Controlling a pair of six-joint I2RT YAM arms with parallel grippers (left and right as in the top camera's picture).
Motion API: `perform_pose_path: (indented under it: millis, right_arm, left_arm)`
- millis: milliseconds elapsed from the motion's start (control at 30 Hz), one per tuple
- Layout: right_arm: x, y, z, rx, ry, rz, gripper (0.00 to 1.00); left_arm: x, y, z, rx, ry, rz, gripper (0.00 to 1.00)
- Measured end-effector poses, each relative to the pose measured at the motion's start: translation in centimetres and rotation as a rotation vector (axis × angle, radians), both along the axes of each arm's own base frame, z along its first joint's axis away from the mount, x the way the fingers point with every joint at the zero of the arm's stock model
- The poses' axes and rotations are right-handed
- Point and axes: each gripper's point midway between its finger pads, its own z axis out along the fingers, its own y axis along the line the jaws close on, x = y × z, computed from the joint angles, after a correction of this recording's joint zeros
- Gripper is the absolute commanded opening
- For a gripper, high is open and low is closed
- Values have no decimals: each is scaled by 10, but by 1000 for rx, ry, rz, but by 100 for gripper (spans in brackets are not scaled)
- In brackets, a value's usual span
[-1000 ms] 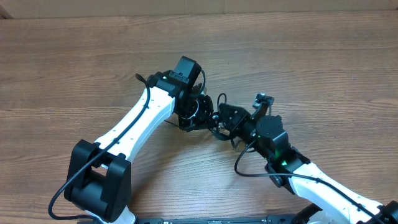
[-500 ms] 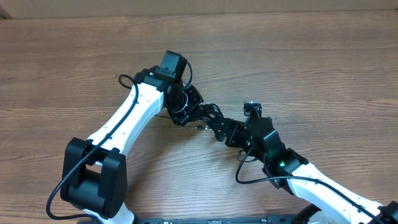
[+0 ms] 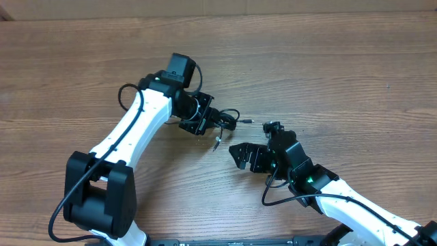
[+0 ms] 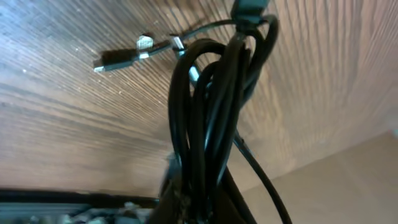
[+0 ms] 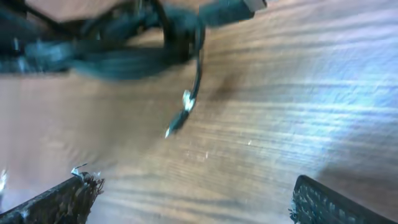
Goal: Untangle cables
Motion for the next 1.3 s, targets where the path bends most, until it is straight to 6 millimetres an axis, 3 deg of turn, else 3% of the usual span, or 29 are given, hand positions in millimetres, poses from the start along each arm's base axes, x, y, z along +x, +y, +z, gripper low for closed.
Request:
perform_pose_path:
  millis: [233,333,600,733,900,1133,1300]
  right_arm:
    - [3,11,10,109,39,-50,89]
    - [10,18,12,155,47,-103,79]
    - [29,35,-10,247,100,-236,64]
    - [40,35,-12,270,77,-283,54]
    - [47,29,-10,260,41,-334,28]
    - [53,19,-12,219,6,-383,6]
    - [52,18,-14,168,-34,-342,4]
  left_arm:
    - [-14,-7,8,-74,200,147,4]
    - [-20,-16,15,-133,278,183,4]
    - [-27,-29,31,-235,400,225,4]
    - [-28,-30,33,-248,414,228,4]
    - [-32,-30,34,-250,435,227,4]
    - [-35,-31,35,-256,452,220,4]
    - [-37,-33,38,-268,459,214,4]
